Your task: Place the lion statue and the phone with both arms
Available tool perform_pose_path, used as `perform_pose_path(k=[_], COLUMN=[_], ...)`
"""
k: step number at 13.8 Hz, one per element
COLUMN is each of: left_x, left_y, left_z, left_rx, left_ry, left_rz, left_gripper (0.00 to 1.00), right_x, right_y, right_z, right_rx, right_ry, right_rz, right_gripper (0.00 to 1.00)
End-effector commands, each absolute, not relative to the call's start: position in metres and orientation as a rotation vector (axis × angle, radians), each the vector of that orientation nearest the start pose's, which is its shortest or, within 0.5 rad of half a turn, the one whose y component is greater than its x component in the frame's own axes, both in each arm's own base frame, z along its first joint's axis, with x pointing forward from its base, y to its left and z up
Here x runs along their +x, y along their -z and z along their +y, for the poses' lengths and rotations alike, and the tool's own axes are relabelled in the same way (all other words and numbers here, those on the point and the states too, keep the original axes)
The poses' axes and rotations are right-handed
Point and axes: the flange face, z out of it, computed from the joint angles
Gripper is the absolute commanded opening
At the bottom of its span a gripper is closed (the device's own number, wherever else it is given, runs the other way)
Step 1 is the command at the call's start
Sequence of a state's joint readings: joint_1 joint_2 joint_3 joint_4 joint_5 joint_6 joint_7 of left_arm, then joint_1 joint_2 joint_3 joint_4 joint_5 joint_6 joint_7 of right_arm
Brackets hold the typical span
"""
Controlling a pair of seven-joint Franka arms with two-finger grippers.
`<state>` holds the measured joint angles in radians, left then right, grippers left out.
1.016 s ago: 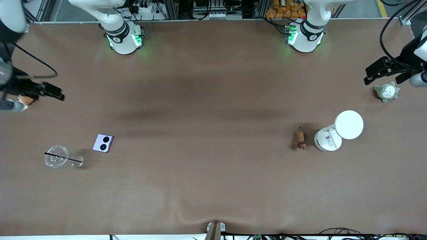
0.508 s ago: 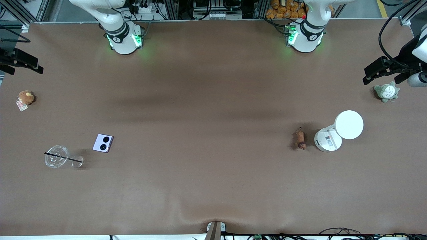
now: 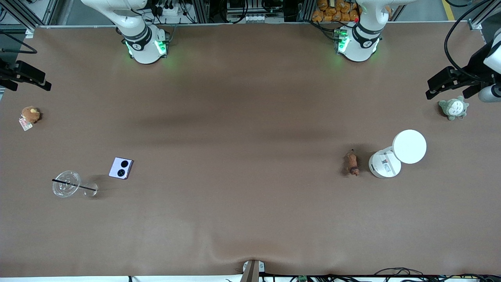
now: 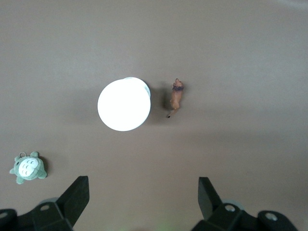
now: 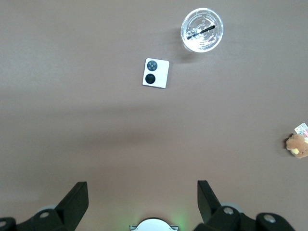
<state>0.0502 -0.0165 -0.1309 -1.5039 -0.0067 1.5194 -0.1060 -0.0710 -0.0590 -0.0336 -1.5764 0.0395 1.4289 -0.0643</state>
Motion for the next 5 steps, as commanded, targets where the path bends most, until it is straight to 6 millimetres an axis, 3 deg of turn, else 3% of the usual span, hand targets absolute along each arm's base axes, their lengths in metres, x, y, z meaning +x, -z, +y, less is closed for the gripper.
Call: perform_pose_path(k=[1,4,5], left_x=[0.54,0.541,0.541], left_y=[-0.662,-0.661,-0.661], left_z=[-0.046,-0.046,-0.046], left_rx=[-3.138,-3.139,-3.139], left_ry=[0.036,0.034,0.034], left_rz=[-0.024,-0.024,-0.024], left_gripper=[1.0,1.0,1.0], right_x=[0.523,0.523,0.524], right_y=[-0.64,-0.644,-0.655], right_z=[-0.055,-0.054,-0.054], right_rx=[-3.081,-3.085,-3.089], right_ry=[-0.119,-0.115,-0.087], right_rz=[0.095,0.088,0.087], right_gripper=[1.0,1.0,1.0])
